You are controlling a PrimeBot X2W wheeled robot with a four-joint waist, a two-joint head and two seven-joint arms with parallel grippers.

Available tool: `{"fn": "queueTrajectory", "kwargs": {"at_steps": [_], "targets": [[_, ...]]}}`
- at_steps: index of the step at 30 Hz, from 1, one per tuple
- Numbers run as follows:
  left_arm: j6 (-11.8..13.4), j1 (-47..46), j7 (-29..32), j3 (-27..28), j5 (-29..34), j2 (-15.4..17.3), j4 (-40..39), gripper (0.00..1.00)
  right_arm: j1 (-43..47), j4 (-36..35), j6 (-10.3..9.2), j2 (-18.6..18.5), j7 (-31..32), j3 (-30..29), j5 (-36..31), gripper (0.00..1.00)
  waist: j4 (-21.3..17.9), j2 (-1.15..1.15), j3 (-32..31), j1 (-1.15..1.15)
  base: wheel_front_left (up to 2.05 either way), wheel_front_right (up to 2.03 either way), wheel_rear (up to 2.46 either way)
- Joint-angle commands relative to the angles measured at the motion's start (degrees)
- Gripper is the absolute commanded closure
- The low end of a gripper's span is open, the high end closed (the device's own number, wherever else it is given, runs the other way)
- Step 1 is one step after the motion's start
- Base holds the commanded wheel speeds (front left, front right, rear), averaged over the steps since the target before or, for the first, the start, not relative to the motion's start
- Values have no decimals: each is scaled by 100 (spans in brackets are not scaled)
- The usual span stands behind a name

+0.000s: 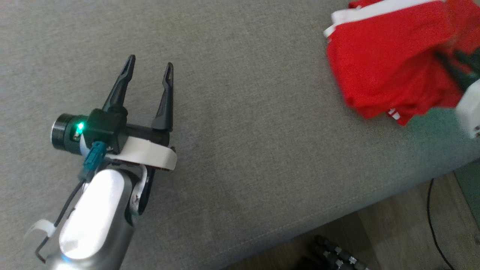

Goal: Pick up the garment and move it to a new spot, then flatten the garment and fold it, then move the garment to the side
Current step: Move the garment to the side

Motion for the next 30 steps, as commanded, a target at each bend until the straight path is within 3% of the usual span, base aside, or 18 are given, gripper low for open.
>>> {"fn": "queueTrajectory", "kwargs": {"at_steps": [1, 4, 8, 24, 25, 26, 27, 30], "targets": [[-15, -218, 61, 160, 65, 136, -265, 0, -89, 27, -5, -406, -5, -129, 24, 100, -107, 0, 130, -1, 0, 0, 0], [-27, -265, 131, 160, 87, 211, -323, 0, -284, 190, -5, -522, 27, -194, -64, 100, -202, 0, 220, -1, 0, 0, 0], [-39, -304, 230, 112, 127, 270, -407, 0, -507, 509, -5, -380, 86, -503, -290, 100, -304, 0, 310, -1, 0, 0, 0], [-58, -557, 343, 9, 145, 315, -513, 0, -530, 2272, -5, 1206, -379, -2260, -1143, 100, -204, 0, 584, -1, 0, 0, 0], [-50, -554, 338, 13, 138, 317, -511, 0, -533, 2381, -5, 1278, -408, -2401, -1212, 91, -186, 0, 587, -1, 0, 0, 0], [-49, -551, 328, 21, 124, 322, -505, 0, -529, 2493, -5, 1353, -410, -2553, -1266, 52, -171, 0, 585, -1, 0, 0, 0], [-49, -545, 315, 26, 109, 325, -495, 0, -519, 2575, -5, 1427, -414, -2674, -1329, 0, -157, 0, 577, -1, 0, 0, 0], [-32, -507, 269, 43, 65, 322, -444, 0, -504, 2702, -5, 1577, -574, -3067, -1586, 0, -134, 0, 515, -1, 0, 0, 0]]}}
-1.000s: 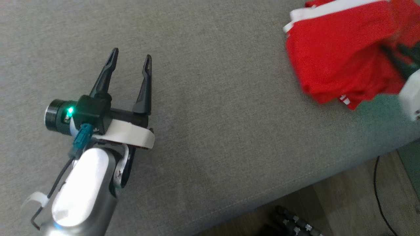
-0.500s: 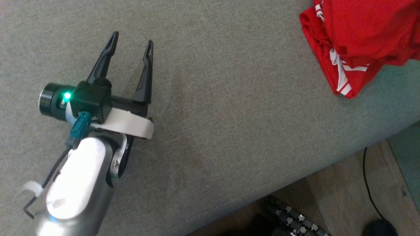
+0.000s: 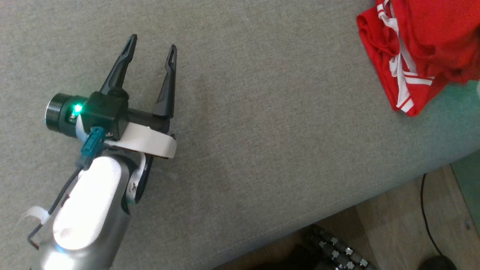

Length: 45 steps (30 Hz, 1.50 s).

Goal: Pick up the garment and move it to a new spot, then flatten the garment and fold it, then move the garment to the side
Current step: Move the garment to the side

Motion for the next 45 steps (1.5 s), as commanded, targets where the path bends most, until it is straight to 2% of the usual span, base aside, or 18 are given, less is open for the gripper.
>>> {"fn": "queueTrajectory", "kwargs": {"at_steps": [1, 8, 14, 22, 26, 35, 45], "targets": [[23, -94, -47, 200, -31, 95, -165, 0, 85, -81, -5, -136, -109, -140, -110, 0, 6, 0, -55, 0, 0, 0, 0], [41, 49, -239, 204, -193, -22, 47, 0, 328, -322, -5, 184, -855, -1188, -647, 0, 104, 0, -473, 0, 0, 0, 0], [119, 332, -385, 265, -352, -128, 239, 0, 977, -1391, -5, 885, -1280, -1559, -591, 0, 304, 0, -1011, 0, 0, 0, 0], [278, 858, -486, 423, -551, -222, 313, 0, 2292, -3311, -5, 1731, -1021, -1396, -350, 0, 821, 0, -1686, 0, 0, 0, 0], [375, 1232, -516, 574, -664, -237, 295, 0, 2888, -4010, -5, 2113, -731, -1003, -227, 0, 1215, 0, -2067, 0, 0, 0, 0], [452, 1790, -531, 743, -725, -115, 195, 0, 3561, -4351, -5, 2505, -568, -481, -52, 0, 1826, 0, -2576, 0, 0, 0, 0], [418, 2388, -513, 737, -837, 14, 89, 0, 4272, -4480, -5, 2661, -488, -439, -80, 0, 1918, 0, -3157, 0, 0, 0, 0]]}}
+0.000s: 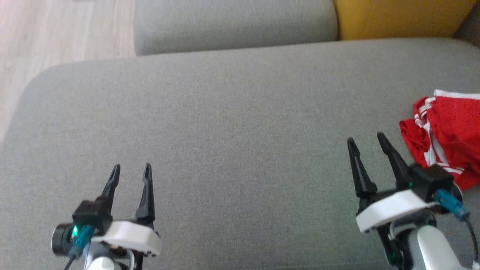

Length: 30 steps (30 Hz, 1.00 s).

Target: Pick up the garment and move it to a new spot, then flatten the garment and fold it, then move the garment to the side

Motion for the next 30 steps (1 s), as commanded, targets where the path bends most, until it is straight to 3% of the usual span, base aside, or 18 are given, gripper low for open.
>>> {"fn": "queueTrajectory", "kwargs": {"at_steps": [1, 30], "targets": [[15, -150, -39, 209, -18, 141, -233, 0, -64, -261, -5, 32, 25, 103, 9, 0, 25, 0, -166, 0, 0, 0, 0], [199, 335, 73, 45, 47, 338, -491, 0, 595, -596, -5, 133, 303, -320, -130, 0, 87, 0, -463, 0, 0, 0, 0]]}}
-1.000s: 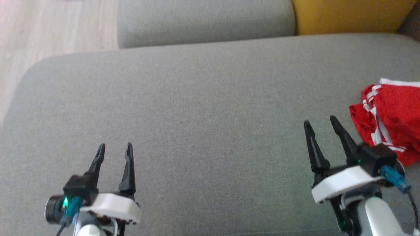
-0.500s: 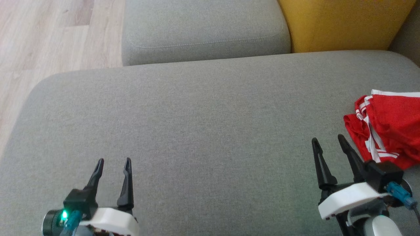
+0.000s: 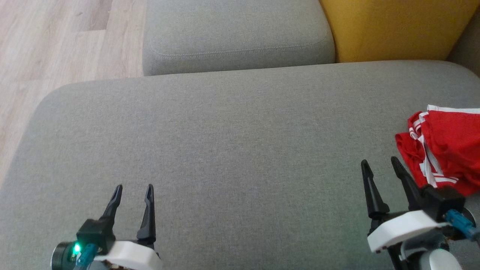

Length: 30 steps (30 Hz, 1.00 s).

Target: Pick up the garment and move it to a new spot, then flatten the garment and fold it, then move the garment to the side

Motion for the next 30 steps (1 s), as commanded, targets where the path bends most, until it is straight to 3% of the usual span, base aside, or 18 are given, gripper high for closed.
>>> {"fn": "queueTrajectory", "kwargs": {"at_steps": [1, 26, 27, 30], "targets": [[40, -244, -8, 209, 19, 116, -199, 0, -131, -213, -5, -15, 11, 112, -30, 0, 10, 0, 4, 0, 0, 0, 0], [26, -394, -35, 118, -11, 150, -207, 0, -142, -158, -5, -13, 14, 118, 59, 0, 113, 0, 69, 0, 0, 0, 0], [16, -47, -1, -62, -2, 40, -10, 100, 70, 20, 0, 7, 20, -9, 43, 100, 113, 0, 69, 0, 0, 0, 0], [14, 22, 2, -91, -14, -33, 217, 100, 106, 279, 0, 9, 18, 11, 56, 100, 115, 0, 78, 0, 0, 0, 0]]}}
